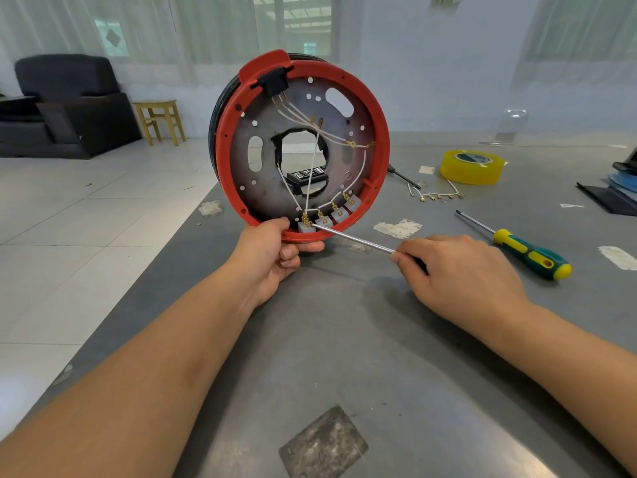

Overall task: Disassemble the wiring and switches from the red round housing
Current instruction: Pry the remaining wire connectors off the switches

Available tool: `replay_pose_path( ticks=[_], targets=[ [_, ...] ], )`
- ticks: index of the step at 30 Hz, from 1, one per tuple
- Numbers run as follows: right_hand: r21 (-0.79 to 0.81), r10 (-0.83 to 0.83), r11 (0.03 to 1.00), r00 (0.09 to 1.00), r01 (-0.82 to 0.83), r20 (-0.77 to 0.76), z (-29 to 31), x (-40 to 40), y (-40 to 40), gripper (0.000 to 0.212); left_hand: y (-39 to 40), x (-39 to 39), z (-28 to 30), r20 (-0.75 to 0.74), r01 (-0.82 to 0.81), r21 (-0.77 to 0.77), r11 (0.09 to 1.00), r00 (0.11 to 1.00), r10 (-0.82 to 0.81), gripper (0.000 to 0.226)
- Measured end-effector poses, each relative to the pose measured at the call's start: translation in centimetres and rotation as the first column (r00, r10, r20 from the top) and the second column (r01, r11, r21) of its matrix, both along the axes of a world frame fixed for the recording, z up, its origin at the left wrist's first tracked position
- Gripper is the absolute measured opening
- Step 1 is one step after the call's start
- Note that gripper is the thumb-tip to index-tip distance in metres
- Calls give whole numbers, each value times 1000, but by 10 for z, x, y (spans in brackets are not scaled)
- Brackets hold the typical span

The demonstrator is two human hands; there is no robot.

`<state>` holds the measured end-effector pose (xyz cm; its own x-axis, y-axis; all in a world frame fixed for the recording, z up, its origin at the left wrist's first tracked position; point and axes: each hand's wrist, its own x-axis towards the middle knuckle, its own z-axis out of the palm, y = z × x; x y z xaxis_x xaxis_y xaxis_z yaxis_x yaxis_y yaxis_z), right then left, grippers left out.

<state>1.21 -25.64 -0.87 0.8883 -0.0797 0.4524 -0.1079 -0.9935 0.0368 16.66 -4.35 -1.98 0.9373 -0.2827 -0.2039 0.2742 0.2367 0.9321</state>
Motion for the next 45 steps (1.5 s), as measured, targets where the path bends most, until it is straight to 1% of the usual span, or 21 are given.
replay_pose_path(
  ticks=[2, 3, 6, 8, 15, 30, 40, 45],
  targets=[
    [-8, 14, 1000, 1000, -14, 15, 1, 0, -2, 40, 0, -1, 0, 13, -4, 5, 1000, 1000, 4, 23],
    [-12, 18, 1000, 1000, -17, 26, 1, 0, -3, 40, 0, -1, 0, 20, -5, 13, 1000, 1000, 5, 24],
    [-43, 34, 999, 998, -32, 55, 1, 0, -3, 43, -1, 0, 0, 40, -9, 39, 999, 999, 7, 35],
    [-59, 38, 998, 997, -35, 60, 1, 0, -3, 42, -1, -1, 0, 50, -7, 48, 999, 999, 5, 37],
    [-48, 34, 998, 998, -31, 55, 1, 1, -3, 38, -1, 2, -2, 61, 0, 48, 999, 998, -3, 35],
    [-32, 54, 998, 995, -52, 87, -2, 2, -7, 41, 1, 3, -2, 50, 7, 40, 999, 999, -9, 35],
    [-22, 39, 999, 997, -37, 62, -1, 2, -6, 41, 1, 4, -3, 54, 18, 43, 999, 998, -21, 35],
    [-42, 32, 999, 997, -29, 63, -1, 1, -6, 42, 0, 4, -3, 66, 12, 60, 998, 998, -16, 35]
  ],
)
